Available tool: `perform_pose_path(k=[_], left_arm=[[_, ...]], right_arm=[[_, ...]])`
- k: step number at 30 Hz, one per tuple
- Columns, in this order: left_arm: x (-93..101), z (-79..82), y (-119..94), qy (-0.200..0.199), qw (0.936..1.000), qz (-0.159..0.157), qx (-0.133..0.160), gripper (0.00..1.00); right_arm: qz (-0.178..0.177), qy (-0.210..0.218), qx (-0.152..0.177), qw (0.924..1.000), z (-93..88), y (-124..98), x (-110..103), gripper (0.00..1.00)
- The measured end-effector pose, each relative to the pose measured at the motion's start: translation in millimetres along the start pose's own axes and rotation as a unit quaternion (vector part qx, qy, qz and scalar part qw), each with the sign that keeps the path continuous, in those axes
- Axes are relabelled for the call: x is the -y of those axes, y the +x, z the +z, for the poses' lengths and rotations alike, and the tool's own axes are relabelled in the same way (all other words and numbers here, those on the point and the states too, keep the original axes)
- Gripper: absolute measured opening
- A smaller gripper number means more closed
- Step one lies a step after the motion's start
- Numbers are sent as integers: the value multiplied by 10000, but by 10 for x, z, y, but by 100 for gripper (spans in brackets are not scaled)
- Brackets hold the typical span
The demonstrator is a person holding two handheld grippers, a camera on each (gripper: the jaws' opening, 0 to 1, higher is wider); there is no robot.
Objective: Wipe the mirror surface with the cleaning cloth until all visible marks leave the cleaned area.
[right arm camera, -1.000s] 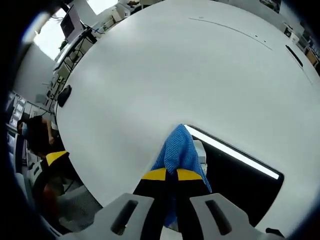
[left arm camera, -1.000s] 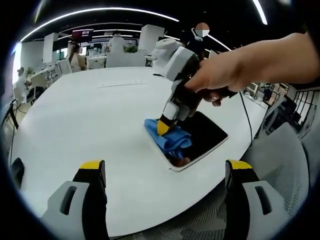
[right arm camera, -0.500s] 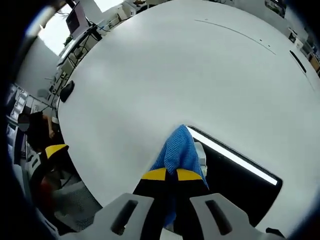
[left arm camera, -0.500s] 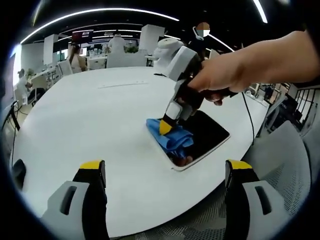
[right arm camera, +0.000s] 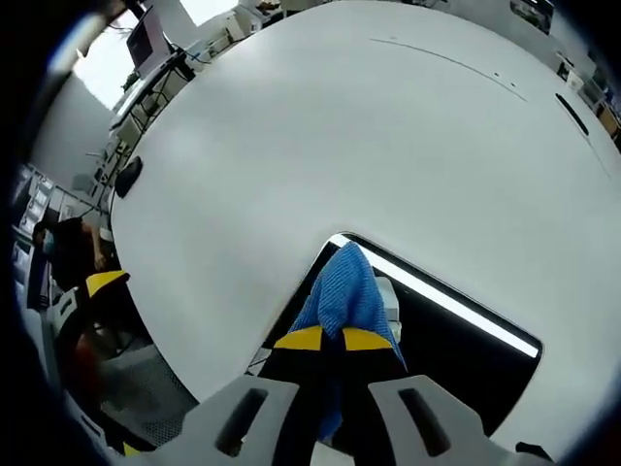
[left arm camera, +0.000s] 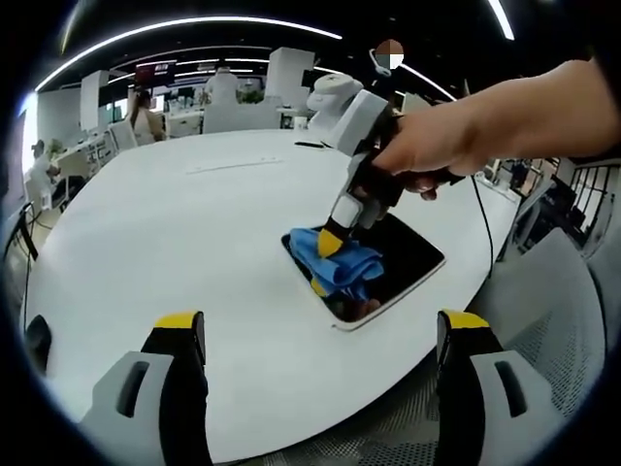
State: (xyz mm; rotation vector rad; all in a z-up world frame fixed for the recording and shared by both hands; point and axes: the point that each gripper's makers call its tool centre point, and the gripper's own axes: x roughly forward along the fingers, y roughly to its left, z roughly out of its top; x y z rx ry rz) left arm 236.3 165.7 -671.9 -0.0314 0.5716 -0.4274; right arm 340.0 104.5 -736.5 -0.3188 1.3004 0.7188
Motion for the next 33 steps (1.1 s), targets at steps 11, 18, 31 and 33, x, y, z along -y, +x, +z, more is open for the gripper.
perform_pose_path(k=[11, 18, 31, 33], left_arm=[[6, 29, -20, -60, 10000, -22, 67, 99], [22, 13, -23, -115, 9999, -65, 14, 99], [30, 11, -23, -111, 9999, -81, 13, 98], [33, 14, -21, -102, 9999, -89, 22, 98]], right_arm=[[5, 28, 19, 10000, -55, -21, 104, 0], [6, 53, 19, 10000, -124, -87, 151, 0], [-34, 192, 21, 9998, -224, -92, 420, 0], [-40, 222, 32, 9997, -252, -110, 452, 0]])
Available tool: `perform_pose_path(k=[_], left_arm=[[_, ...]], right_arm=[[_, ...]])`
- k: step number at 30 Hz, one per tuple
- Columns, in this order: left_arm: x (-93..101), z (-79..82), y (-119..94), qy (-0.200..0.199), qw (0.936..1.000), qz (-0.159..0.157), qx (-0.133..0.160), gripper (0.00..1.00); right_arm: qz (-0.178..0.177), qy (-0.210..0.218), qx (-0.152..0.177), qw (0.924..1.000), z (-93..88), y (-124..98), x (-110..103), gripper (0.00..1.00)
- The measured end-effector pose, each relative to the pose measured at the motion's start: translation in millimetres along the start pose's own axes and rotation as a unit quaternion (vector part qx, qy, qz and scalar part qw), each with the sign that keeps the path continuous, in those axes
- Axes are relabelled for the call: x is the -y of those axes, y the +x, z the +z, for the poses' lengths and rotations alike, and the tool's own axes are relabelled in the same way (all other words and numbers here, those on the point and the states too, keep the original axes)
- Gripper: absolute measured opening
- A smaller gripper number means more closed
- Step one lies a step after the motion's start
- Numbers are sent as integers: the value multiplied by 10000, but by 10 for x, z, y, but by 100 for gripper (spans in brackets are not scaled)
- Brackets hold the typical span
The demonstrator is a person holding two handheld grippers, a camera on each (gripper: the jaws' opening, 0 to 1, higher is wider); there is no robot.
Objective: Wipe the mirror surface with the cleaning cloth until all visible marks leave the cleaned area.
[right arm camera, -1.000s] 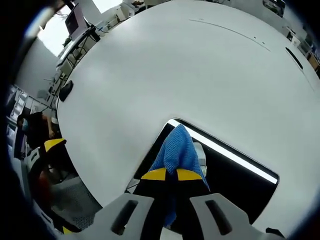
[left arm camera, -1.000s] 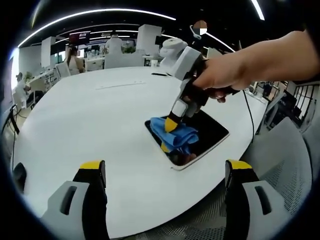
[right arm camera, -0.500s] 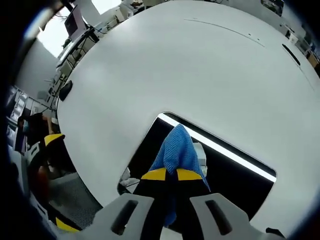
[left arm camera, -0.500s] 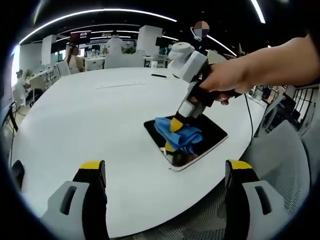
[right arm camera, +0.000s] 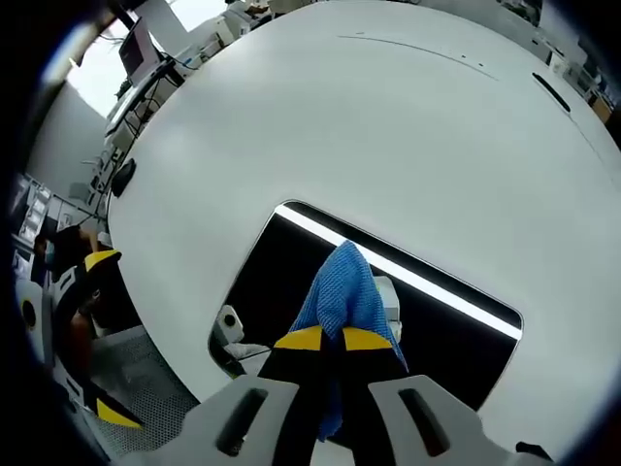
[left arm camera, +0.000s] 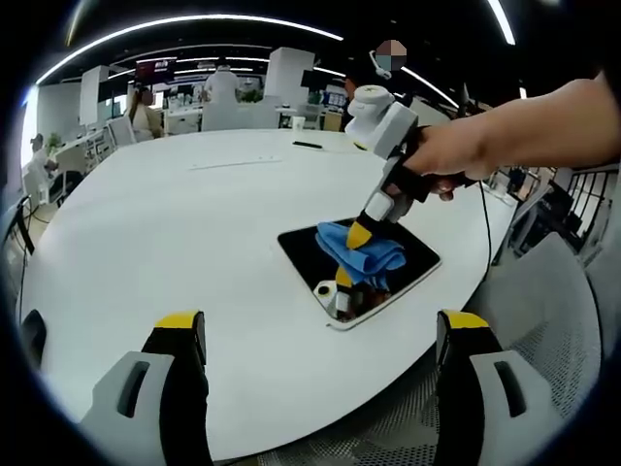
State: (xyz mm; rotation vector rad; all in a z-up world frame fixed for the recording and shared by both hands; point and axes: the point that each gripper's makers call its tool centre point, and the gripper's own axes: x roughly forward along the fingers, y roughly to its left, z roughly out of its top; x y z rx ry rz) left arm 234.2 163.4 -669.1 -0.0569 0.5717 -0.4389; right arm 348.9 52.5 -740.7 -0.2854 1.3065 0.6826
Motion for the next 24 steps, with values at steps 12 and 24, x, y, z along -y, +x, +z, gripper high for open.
perform_pose_path(k=[12, 24], left_arm=[[18, -12, -5, 58, 10000, -45, 1, 98], [17, -11, 1, 50, 10000, -51, 19, 97]], right_arm=[[-92, 25, -5, 10000, -107, -51, 223, 0], [-178, 189, -8, 9997, -237, -139, 446, 0]])
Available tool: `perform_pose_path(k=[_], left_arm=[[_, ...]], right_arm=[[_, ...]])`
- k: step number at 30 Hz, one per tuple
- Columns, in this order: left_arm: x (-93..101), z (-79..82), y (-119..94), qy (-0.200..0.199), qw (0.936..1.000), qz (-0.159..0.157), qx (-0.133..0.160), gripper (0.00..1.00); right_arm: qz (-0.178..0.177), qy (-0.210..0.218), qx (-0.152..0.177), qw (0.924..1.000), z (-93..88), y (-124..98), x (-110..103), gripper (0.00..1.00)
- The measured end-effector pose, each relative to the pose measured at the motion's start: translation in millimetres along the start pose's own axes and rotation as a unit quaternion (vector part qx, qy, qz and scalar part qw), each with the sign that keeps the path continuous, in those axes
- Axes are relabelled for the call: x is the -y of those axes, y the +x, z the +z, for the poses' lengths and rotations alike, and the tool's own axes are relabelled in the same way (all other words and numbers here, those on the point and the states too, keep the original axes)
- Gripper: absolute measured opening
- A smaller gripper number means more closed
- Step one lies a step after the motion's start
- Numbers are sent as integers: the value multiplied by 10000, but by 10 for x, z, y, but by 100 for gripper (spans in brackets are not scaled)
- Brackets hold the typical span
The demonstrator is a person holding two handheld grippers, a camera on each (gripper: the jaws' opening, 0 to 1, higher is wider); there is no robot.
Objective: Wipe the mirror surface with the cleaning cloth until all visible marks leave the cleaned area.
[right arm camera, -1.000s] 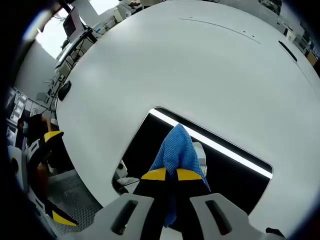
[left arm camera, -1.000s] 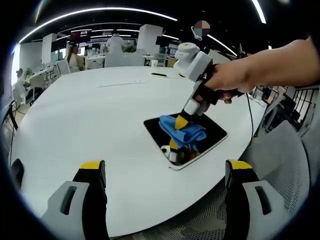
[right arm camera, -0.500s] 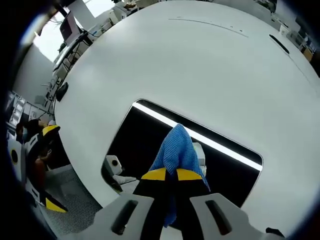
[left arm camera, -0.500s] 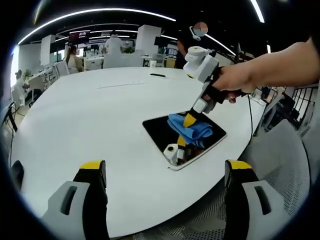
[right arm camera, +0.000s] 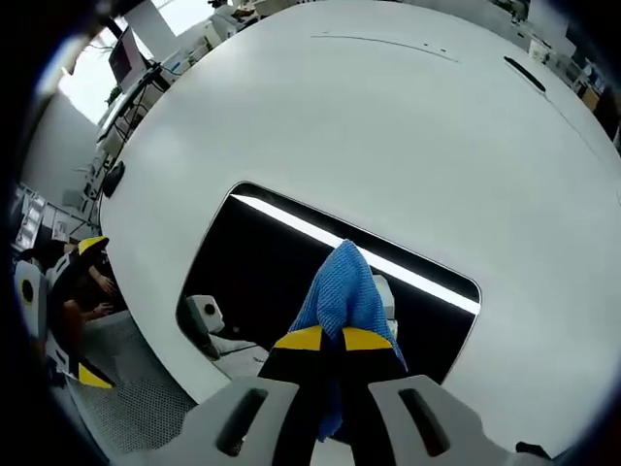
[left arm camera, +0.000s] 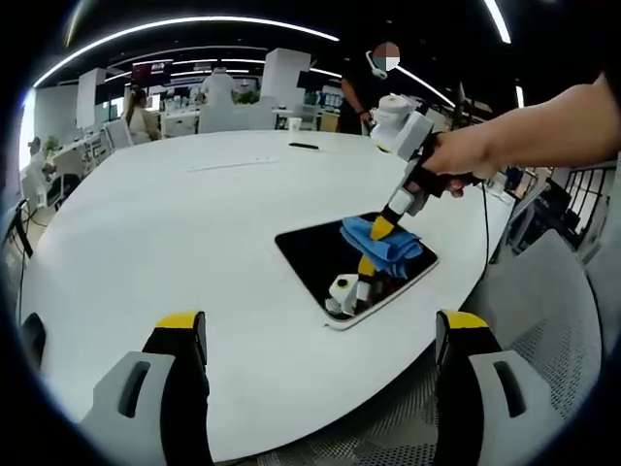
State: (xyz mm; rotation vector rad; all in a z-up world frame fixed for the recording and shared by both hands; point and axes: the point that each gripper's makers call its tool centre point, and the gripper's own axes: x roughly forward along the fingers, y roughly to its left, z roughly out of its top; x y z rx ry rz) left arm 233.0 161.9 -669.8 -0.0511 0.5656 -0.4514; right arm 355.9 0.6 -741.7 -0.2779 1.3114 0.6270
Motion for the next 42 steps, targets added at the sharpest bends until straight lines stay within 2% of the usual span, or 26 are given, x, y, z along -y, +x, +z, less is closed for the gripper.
perform_pose_path(k=[20, 26, 42], left_arm=[[-27, -26, 24, -18, 10000, -6, 18, 96], [-23, -24, 18, -12, 10000, 4, 16, 96], [-12, 9, 3, 17, 10000, 21, 61, 93]], right_arm=[[-215, 239, -8, 9995, -240, -207, 336, 0], [-270, 298, -13, 9992, -254, -195, 472, 0], [-426, 306, -71, 9986, -340, -246, 616, 0]])
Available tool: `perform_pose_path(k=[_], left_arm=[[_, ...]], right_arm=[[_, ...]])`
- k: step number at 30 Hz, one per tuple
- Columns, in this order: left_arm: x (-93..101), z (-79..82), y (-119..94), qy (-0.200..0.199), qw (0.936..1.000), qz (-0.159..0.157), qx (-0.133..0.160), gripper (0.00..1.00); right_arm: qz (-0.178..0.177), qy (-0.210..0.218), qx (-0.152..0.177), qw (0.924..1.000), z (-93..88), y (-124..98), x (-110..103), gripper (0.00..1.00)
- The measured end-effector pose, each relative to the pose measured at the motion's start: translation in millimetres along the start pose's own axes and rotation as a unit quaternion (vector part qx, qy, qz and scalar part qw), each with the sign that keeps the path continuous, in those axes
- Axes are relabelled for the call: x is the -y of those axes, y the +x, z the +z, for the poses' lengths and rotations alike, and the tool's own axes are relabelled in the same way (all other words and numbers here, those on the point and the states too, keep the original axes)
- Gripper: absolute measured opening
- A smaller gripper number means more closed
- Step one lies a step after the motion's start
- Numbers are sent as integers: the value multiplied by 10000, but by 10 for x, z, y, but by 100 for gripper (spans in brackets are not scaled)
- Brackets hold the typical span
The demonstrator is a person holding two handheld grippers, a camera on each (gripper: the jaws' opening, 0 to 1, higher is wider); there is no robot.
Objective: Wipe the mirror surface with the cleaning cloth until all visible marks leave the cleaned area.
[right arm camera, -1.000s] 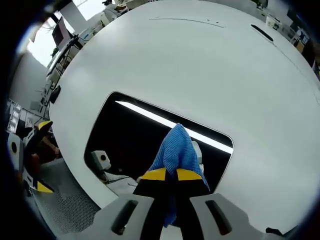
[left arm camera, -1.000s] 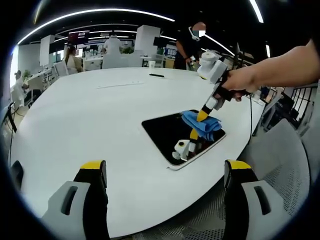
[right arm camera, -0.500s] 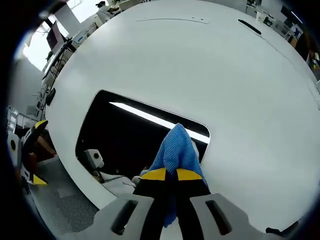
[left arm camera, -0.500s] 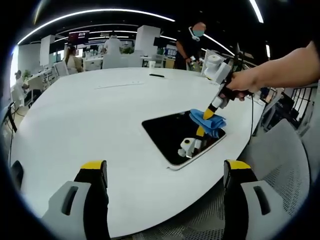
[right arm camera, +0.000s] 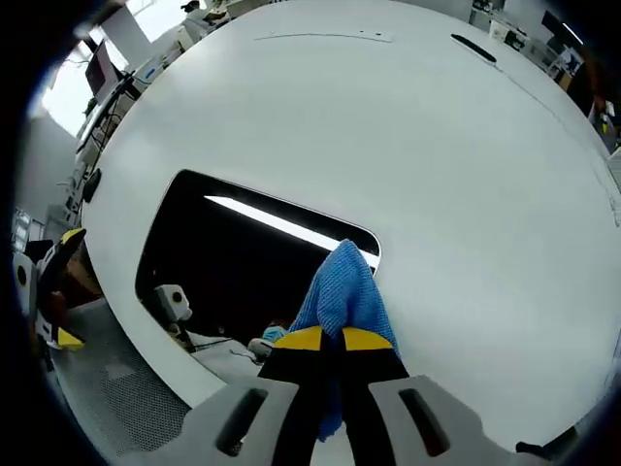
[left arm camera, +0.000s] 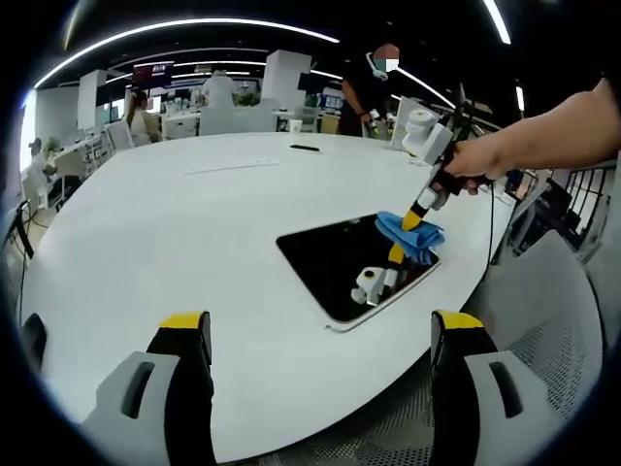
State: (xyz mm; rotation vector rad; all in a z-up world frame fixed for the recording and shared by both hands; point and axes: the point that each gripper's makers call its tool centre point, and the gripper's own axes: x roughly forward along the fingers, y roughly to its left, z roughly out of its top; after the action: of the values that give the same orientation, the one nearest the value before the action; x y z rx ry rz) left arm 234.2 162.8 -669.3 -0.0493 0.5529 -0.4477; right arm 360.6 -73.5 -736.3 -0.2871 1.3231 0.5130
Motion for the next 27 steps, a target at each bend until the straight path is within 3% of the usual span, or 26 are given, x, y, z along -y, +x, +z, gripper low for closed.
perform_pose_path(k=[16, 27], left_arm=[[3, -12, 30, -85, 9999, -102, -11, 96], [25, 0, 18, -113, 9999, -123, -8, 96]], right_arm=[[-94, 258, 90, 9996, 5, 22, 2, 0], [-36, 427, 87, 9990, -155, 30, -64, 0]])
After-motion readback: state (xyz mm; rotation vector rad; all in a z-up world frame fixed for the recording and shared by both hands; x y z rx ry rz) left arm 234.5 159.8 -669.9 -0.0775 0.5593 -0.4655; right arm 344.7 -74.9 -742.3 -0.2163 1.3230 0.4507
